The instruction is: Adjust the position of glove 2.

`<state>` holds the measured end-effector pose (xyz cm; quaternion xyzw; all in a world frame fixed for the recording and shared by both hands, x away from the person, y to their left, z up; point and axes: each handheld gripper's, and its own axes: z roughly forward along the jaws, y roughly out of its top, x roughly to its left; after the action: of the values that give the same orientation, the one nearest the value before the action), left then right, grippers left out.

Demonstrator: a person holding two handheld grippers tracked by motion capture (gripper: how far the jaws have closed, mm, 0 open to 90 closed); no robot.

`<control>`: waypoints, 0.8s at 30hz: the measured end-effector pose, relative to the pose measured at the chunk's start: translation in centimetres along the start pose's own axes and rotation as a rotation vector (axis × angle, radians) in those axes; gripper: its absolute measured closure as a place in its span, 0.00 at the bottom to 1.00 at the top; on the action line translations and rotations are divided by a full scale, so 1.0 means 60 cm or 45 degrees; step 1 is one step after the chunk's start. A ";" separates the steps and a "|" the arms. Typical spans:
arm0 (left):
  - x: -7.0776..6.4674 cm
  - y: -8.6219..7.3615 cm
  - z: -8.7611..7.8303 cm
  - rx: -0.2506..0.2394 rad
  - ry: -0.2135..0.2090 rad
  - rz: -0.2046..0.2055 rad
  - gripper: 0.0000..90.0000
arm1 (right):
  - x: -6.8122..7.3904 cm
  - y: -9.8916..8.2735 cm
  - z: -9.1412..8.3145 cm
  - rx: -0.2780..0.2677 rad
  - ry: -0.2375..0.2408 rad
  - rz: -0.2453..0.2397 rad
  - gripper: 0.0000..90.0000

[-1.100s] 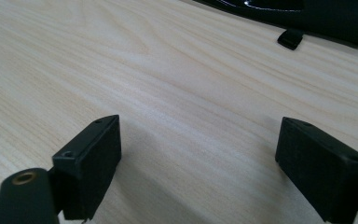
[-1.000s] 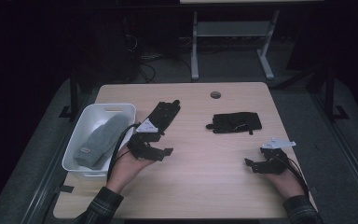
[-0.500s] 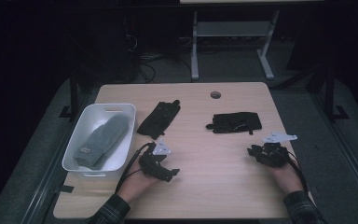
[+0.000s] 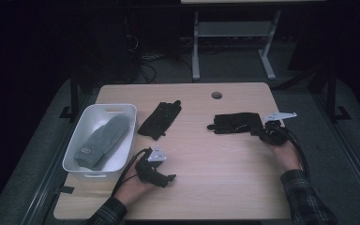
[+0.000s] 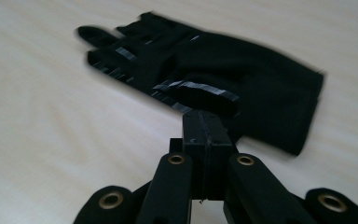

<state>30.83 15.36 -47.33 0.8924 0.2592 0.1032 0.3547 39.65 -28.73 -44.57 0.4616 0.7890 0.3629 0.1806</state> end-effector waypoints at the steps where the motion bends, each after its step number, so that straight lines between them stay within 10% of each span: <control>1: 0.000 -0.003 0.000 -0.017 -0.001 -0.004 0.14 | -0.005 0.005 0.006 0.003 0.001 0.006 1.00; 13: 0.000 -0.010 0.000 -0.058 -0.002 -0.006 0.14 | -0.058 0.007 0.054 0.009 -0.120 0.085 1.00; 24: 0.001 -0.009 0.000 -0.056 -0.003 -0.004 0.14 | -0.059 -0.009 0.051 0.076 -0.093 0.110 1.00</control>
<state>30.65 15.72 -47.72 0.8841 0.2580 0.1074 0.3745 43.01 -30.72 -47.22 0.5134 0.7718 0.3294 0.1798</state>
